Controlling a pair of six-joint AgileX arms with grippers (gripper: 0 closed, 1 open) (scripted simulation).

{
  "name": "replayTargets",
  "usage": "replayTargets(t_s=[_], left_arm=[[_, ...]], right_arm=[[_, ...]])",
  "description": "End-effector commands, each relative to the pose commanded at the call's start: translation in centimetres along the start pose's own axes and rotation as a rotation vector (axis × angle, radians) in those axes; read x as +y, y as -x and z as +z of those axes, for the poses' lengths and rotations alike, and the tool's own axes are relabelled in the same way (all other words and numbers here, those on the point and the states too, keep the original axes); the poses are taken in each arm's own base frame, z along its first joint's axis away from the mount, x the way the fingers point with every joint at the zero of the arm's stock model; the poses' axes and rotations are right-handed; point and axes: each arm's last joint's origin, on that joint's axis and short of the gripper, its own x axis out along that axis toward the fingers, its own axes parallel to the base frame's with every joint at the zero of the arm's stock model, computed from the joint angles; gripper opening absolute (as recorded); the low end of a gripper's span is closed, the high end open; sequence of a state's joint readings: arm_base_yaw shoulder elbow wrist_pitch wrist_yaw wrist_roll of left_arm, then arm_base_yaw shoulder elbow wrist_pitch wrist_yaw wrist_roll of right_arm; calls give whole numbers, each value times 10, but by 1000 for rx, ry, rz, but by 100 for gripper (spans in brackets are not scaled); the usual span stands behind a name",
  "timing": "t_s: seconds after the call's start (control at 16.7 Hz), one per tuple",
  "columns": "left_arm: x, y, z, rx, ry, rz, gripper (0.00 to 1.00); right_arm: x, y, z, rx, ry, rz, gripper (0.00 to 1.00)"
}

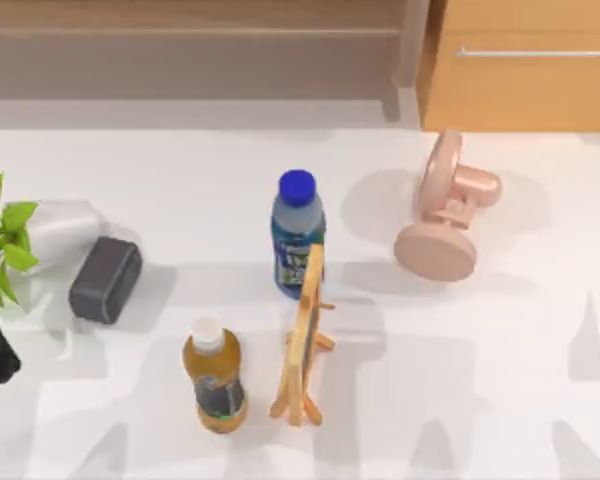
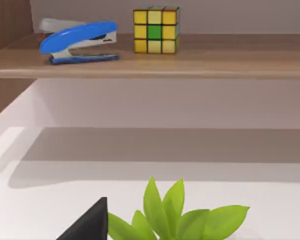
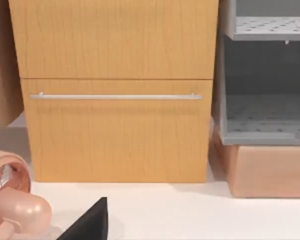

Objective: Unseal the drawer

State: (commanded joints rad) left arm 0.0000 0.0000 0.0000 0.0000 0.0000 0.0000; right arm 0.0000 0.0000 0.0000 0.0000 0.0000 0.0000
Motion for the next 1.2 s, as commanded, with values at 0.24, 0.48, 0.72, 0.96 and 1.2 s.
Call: replayTargets(t_s=[0.24,0.48,0.72,0.96,1.2], left_arm=[[0,0,0,0,0,0,100],[0,0,0,0,0,0,100],[0,0,0,0,0,0,100],[0,0,0,0,0,0,100],[0,0,0,0,0,0,100]], right_arm=[[-2,-1,6,0,0,0,100],[-12,-9,35,-6,1,-5,100],[-35,-32,74,-11,3,-12,100],[-75,-64,104,-8,4,-14,100],[-120,-89,116,-1,1,-7,100]])
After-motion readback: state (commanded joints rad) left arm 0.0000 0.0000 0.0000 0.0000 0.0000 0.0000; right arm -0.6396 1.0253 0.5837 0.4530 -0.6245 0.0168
